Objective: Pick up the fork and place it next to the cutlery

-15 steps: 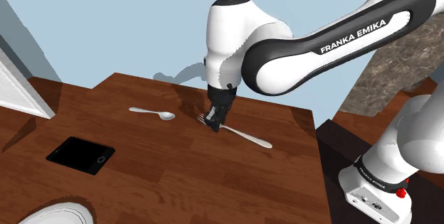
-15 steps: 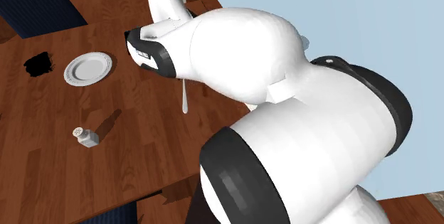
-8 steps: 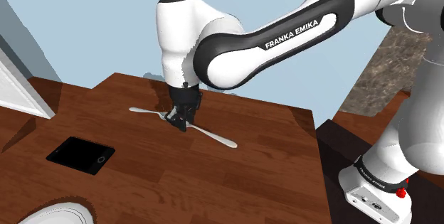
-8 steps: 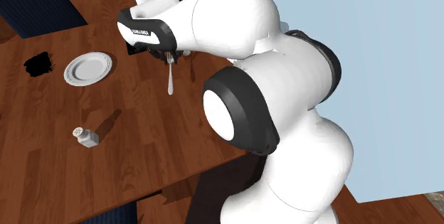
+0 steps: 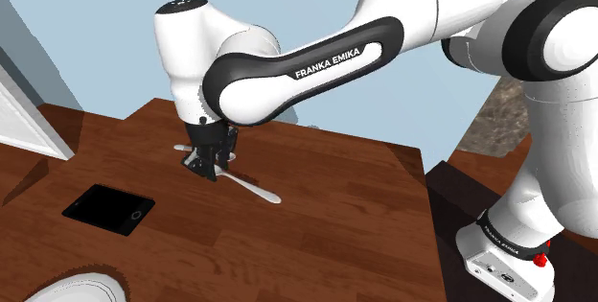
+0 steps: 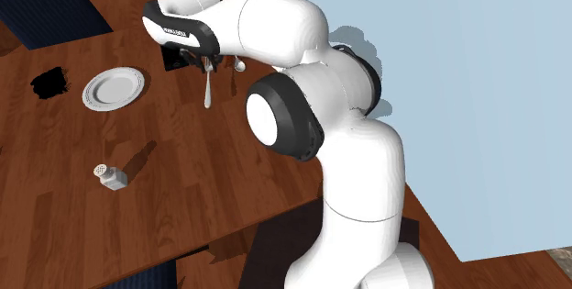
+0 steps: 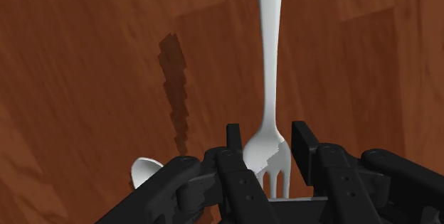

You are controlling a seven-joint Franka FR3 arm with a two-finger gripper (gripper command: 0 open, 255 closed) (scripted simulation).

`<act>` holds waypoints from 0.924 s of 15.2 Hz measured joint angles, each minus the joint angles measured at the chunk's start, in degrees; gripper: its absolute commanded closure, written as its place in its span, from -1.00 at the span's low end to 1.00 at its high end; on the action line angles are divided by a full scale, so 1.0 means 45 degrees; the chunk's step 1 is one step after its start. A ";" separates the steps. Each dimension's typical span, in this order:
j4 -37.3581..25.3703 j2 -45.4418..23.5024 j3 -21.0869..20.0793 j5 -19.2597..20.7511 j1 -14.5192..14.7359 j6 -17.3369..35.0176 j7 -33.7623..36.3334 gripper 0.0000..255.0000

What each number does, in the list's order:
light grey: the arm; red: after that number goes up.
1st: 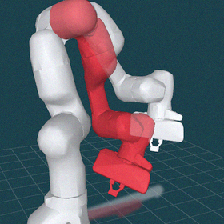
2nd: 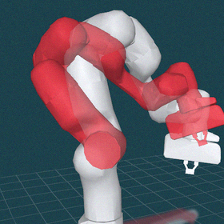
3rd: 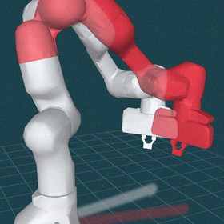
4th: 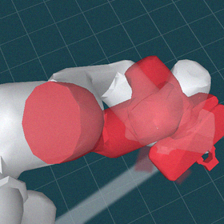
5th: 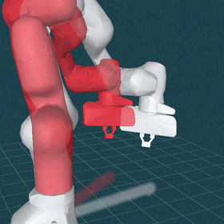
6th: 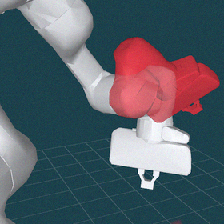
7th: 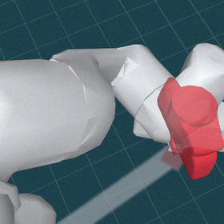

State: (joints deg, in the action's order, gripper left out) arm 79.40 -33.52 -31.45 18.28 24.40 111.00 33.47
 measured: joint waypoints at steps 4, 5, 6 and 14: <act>0.0228 -0.0267 0.0093 0.0142 0.0032 0.0467 0.0081 1.00; 0.0372 -0.0273 0.0102 0.0160 0.0018 0.0610 0.0110 1.00; 0.0493 -0.0329 0.0124 0.0200 0.0025 0.0781 0.0150 1.00; 0.1029 -0.0708 0.0279 0.0432 0.0042 0.1650 0.0304 1.00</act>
State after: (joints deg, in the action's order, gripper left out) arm 84.03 -36.70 -30.20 20.23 24.59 118.42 34.84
